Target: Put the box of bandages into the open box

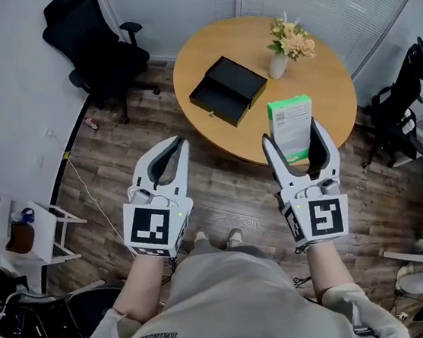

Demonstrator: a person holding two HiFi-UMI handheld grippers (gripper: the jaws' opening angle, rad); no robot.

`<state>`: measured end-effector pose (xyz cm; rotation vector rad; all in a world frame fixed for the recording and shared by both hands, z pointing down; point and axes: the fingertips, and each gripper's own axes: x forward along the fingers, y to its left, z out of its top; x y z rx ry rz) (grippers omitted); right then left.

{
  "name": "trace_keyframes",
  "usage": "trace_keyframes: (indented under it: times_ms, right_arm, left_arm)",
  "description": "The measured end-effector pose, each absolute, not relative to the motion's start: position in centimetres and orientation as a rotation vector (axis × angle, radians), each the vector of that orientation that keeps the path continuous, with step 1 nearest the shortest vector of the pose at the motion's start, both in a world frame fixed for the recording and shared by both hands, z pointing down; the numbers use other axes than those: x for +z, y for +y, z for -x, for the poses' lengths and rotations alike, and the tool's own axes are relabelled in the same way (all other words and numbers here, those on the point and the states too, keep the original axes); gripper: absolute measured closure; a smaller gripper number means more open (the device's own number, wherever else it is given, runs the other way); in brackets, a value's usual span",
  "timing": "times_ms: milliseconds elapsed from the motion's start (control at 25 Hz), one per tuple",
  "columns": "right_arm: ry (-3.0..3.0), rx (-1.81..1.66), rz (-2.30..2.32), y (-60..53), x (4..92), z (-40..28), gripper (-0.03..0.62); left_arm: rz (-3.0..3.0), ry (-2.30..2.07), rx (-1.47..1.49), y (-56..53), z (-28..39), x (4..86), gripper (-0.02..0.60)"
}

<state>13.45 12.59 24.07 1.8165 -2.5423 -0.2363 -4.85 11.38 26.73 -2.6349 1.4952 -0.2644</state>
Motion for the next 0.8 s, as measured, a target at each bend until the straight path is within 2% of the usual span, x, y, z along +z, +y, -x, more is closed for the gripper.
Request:
trace_keyframes:
  times_ms: [360,800]
  right_arm:
    - [-2.582,-0.253,-1.779,13.3,24.1,-15.9,0.256]
    - [-2.598,-0.233,-1.743,11.8,24.8,-15.6,0.256]
  left_arm:
    - [2.607,1.525,-0.249,12.2,2.3,26.8,0.552]
    - [2.601,1.544,-0.256,11.0,2.7,26.9,0.552]
